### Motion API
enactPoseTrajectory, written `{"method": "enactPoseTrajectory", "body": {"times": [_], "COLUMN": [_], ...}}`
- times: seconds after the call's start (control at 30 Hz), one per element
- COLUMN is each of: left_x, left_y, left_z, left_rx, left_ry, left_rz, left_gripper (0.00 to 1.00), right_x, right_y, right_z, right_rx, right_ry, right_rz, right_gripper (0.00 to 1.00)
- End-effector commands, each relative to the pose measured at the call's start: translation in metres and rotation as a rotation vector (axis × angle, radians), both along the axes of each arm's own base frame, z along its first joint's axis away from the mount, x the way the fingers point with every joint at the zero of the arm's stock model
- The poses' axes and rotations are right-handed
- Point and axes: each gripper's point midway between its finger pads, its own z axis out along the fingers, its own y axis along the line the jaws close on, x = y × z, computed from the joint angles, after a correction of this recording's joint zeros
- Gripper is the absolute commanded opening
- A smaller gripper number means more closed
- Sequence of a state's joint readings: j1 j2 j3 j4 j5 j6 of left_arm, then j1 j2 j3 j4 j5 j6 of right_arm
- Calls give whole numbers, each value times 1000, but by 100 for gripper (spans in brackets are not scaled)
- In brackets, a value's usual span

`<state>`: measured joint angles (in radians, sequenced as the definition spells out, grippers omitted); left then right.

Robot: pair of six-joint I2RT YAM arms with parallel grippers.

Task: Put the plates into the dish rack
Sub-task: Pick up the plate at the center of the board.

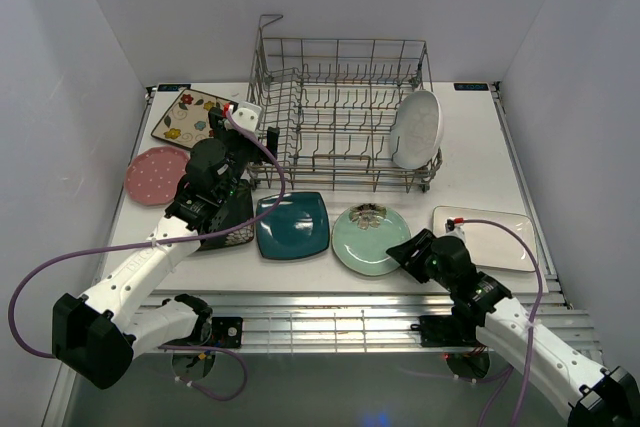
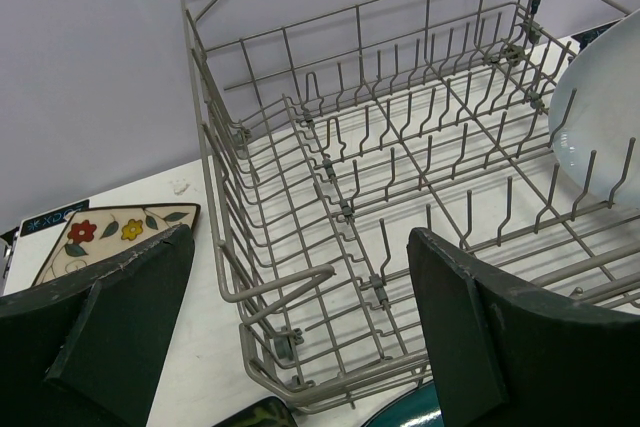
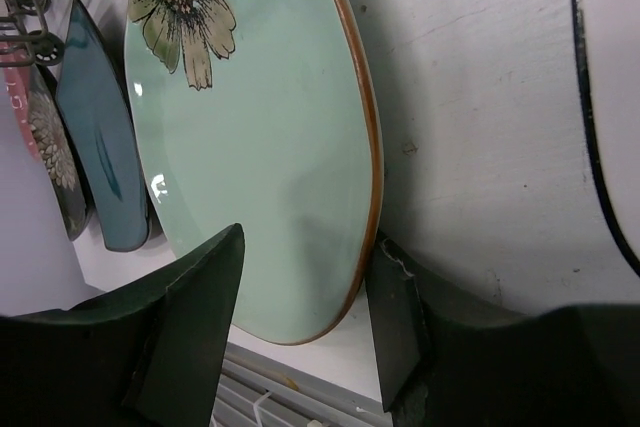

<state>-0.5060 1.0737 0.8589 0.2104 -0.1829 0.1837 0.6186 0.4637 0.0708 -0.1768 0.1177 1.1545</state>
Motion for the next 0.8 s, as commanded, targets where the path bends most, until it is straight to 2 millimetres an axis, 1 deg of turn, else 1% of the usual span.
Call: {"method": "enactPoseTrajectory", "body": {"times": [0.0, 0.07, 0.27, 0.77], "left_x": [-1, -1, 0, 1], "left_y": [0, -1, 0, -1], "left_z": [2, 1, 2, 0], "left_rx": [-2, 0, 0, 3], "left_ry": [-14, -11, -13, -9], "left_rz": [-2, -5, -2, -3], "left_gripper": [98, 98, 98, 98], "right_x": [-18, -17, -18, -14], "right_y": [-10, -11, -16, -17], "right_z": [-41, -41, -49, -55], "right_rx": [-17, -2, 9, 39], "right_ry": [94, 89, 109, 106], "right_rz": [-25, -42, -90, -132], "right_gripper": [57, 53, 42, 36]}}
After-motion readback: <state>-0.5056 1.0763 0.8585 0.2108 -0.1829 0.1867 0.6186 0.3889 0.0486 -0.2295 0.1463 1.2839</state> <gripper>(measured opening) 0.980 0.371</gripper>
